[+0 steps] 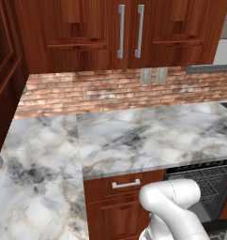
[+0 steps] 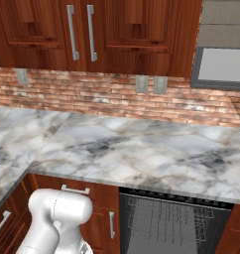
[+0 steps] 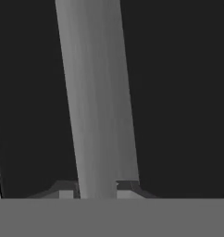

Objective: Open the dishwasher door and pull out the top rack.

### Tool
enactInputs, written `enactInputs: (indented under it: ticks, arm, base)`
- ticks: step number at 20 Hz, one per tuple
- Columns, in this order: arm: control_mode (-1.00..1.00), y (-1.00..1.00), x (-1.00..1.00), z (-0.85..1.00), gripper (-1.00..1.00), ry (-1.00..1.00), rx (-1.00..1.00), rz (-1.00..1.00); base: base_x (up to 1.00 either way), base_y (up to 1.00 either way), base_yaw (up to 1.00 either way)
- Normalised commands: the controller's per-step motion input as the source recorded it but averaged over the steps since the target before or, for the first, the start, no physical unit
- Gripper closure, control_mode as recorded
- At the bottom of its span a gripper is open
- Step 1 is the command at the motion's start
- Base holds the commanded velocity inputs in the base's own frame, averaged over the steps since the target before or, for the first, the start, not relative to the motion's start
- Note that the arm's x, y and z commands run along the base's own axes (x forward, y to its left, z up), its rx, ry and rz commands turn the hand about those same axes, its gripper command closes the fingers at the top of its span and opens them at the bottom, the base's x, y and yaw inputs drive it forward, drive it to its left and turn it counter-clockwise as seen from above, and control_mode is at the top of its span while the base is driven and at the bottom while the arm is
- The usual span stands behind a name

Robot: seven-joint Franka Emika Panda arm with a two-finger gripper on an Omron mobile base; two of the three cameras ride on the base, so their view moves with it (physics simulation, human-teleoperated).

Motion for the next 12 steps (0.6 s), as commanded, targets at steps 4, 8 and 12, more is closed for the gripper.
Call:
enactInputs:
  ticks: [4, 8, 12]
  arm:
    - [-1.00, -0.15, -0.27, -0.14, 1.00, 0.21, 0.07, -0.07]
    - [-1.00, -0.14, -0.30, -0.18, 1.00, 0.19, 0.05, -0.06]
    - [-1.00, -0.12, -0.38, -0.03, -1.00, 0.11, 0.07, -0.05]
  base:
    - [0.00, 0.00, 0.00]
    - [0.00, 0.00, 0.00]
    - [0.00, 0.00, 0.00]
